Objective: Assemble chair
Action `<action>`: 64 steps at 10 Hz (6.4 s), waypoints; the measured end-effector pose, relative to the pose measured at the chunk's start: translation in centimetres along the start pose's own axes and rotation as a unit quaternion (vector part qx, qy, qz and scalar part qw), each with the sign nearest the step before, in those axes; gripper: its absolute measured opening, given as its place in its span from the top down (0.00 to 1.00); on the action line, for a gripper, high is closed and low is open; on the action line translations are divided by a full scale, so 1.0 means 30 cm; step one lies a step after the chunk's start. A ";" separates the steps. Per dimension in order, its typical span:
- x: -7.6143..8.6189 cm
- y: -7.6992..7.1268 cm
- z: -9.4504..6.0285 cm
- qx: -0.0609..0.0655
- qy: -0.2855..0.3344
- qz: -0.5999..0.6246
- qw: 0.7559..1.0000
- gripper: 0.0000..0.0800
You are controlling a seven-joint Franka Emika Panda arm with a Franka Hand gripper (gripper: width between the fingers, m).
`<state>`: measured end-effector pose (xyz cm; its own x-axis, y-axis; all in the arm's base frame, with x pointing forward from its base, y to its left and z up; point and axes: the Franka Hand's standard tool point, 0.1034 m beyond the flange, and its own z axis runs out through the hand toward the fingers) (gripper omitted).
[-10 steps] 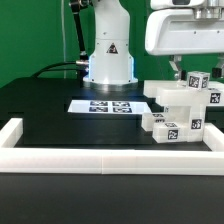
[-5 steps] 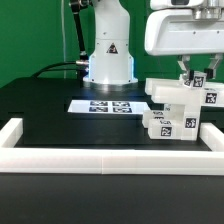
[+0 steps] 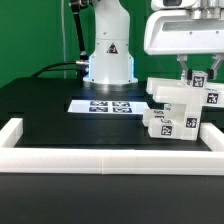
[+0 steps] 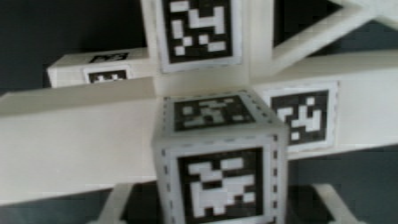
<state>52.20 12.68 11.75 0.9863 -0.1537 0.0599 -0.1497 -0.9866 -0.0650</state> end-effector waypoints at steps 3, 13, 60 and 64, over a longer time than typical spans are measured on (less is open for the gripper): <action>0.001 0.000 -0.001 0.000 0.000 0.028 1.000 0.64; -0.011 -0.002 -0.014 0.002 0.004 -0.001 1.000 0.20; -0.473 0.122 0.176 -0.009 -0.051 0.030 0.998 0.19; -0.507 0.112 0.266 -0.028 -0.047 0.018 0.998 0.19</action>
Offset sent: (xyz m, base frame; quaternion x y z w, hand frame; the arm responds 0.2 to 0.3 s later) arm 0.0000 0.0000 0.0000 0.0000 0.0000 0.0000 1.0000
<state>37.24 12.15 2.66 0.9821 -0.1849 -0.0346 -0.1854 -0.9826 -0.0102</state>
